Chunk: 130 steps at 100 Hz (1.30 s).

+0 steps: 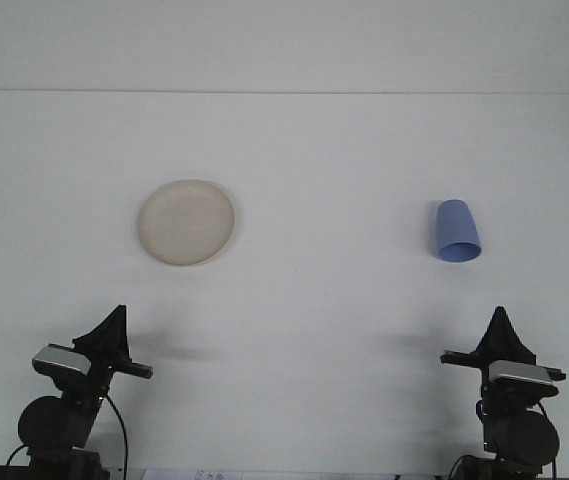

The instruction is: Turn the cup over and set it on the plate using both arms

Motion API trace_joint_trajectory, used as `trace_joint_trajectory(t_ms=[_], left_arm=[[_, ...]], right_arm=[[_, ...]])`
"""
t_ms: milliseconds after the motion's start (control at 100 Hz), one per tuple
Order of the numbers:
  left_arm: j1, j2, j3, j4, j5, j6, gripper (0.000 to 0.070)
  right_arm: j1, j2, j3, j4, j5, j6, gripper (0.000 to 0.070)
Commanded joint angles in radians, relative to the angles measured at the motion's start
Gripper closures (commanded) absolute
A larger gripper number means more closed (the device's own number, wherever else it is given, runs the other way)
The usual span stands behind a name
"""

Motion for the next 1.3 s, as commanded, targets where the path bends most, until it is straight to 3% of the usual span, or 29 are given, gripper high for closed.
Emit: trace_joint_trajectory(t_ms=[0, 410, 540, 580, 680, 730, 1030, 1290], left_arm=[[0.0, -0.001, -0.019, 0.01, 0.006, -0.002, 0.0688], [0.0, -0.001, -0.019, 0.01, 0.006, -0.002, 0.0688], [0.0, -0.001, -0.019, 0.01, 0.006, -0.002, 0.0688], [0.0, -0.001, -0.019, 0.01, 0.006, -0.002, 0.0688], [0.0, -0.001, -0.019, 0.01, 0.006, -0.002, 0.0688], [0.0, -0.001, -0.019, 0.01, 0.006, -0.002, 0.0688], [0.0, -0.001, -0.019, 0.01, 0.006, -0.002, 0.0688], [0.0, -0.001, -0.019, 0.01, 0.005, -0.002, 0.0688]], right_arm=[[0.0, -0.001, -0.002, 0.012, -0.001, -0.005, 0.07], [0.0, 0.071, 0.124, -0.095, -0.004, 0.059, 0.07], [0.0, 0.226, 0.225, -0.152, -0.076, 0.074, 0.0696], [0.0, 0.288, 0.257, -0.161, -0.108, 0.073, 0.0652], [0.0, 0.447, 0.322, -0.166, -0.16, 0.067, 0.0401], [0.001, 0.528, 0.346, -0.164, -0.159, 0.064, 0.034], [0.065, 0.986, 0.357, 0.123, -0.202, 0.039, 0.0337], [0.192, 1.304, 0.359, 0.525, -0.1, 0.023, 0.0336]])
